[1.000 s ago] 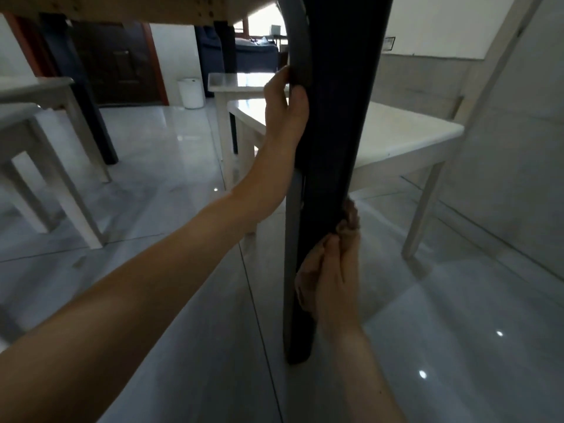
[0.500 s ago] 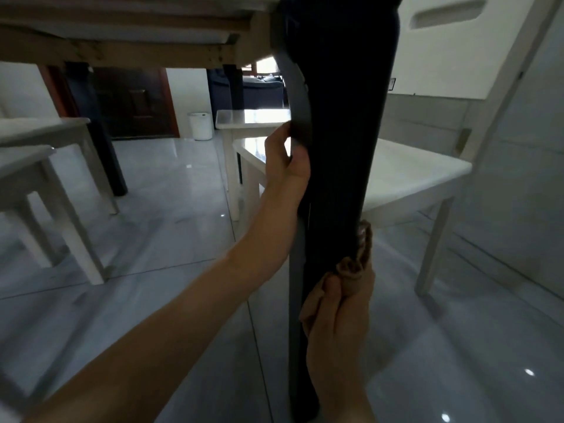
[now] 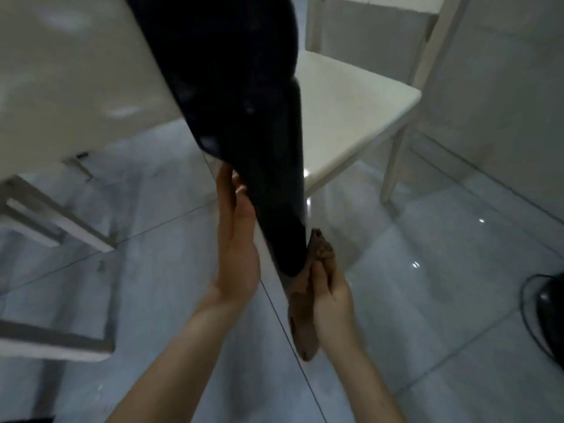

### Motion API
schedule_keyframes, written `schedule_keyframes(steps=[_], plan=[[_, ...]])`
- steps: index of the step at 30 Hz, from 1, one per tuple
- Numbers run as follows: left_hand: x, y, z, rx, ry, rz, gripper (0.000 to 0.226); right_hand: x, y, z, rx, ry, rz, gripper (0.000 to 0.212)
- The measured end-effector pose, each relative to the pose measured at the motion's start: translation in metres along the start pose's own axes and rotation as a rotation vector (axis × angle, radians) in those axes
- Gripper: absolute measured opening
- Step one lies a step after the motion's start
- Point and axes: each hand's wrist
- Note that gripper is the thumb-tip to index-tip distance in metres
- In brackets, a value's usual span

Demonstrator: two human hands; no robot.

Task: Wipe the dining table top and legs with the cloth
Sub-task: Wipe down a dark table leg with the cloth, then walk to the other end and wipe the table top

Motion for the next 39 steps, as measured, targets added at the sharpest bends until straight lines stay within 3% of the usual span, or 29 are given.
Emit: schedule_keyframes(steps=[3,6,10,14,17,20,22,23,27,28,32,39], plan=[[0.000,0.010,-0.041,-0.275,-0.202,-0.118,0.032,-0.017,0.023,0.056,0.082,0.031,-0.026,0.025],[-0.022,0.031,-0.081,-0.593,-0.506,0.030,0.036,-0.038,0.053,0.122,0.230,0.058,-0.067,0.025],[-0.063,0.067,-0.182,-0.945,-0.459,0.063,0.015,-0.074,0.117,0.240,0.362,0.089,-0.104,0.024],[-0.107,0.065,-0.334,-0.968,-0.366,0.013,0.010,-0.101,0.191,0.357,0.385,0.156,-0.112,0.027],[-0.142,0.050,-0.439,-0.897,-0.326,-0.001,0.019,-0.109,0.238,0.434,0.349,0.170,-0.072,0.024],[-0.174,0.044,-0.515,-0.793,-0.323,-0.070,0.019,-0.108,0.272,0.494,0.307,0.159,-0.014,0.042],[-0.194,0.041,-0.550,-0.729,-0.353,-0.120,0.019,-0.103,0.289,0.521,0.281,0.102,0.064,0.032],[-0.203,0.045,-0.561,-0.703,-0.373,-0.161,0.019,-0.101,0.295,0.529,0.275,0.083,0.110,0.030],[-0.231,0.087,-0.592,-0.681,-0.384,-0.434,0.020,-0.090,0.316,0.534,0.200,0.217,0.347,0.065],[-0.234,0.106,-0.594,-0.719,-0.380,-0.524,0.021,-0.088,0.320,0.533,0.167,0.294,0.412,0.063],[-0.235,0.200,-0.590,-0.931,-0.309,-0.862,0.017,-0.073,0.338,0.520,0.095,0.518,0.714,0.021],[-0.247,0.381,-0.605,-1.235,-0.188,-1.331,0.017,-0.028,0.386,0.465,0.029,0.828,1.083,0.019]])
Point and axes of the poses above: each hand's wrist, its own y-axis away from the middle knuckle, its own x-axis out of the palm, z = x × y, and after that the axes turned 11 degrees about -z, right-handed
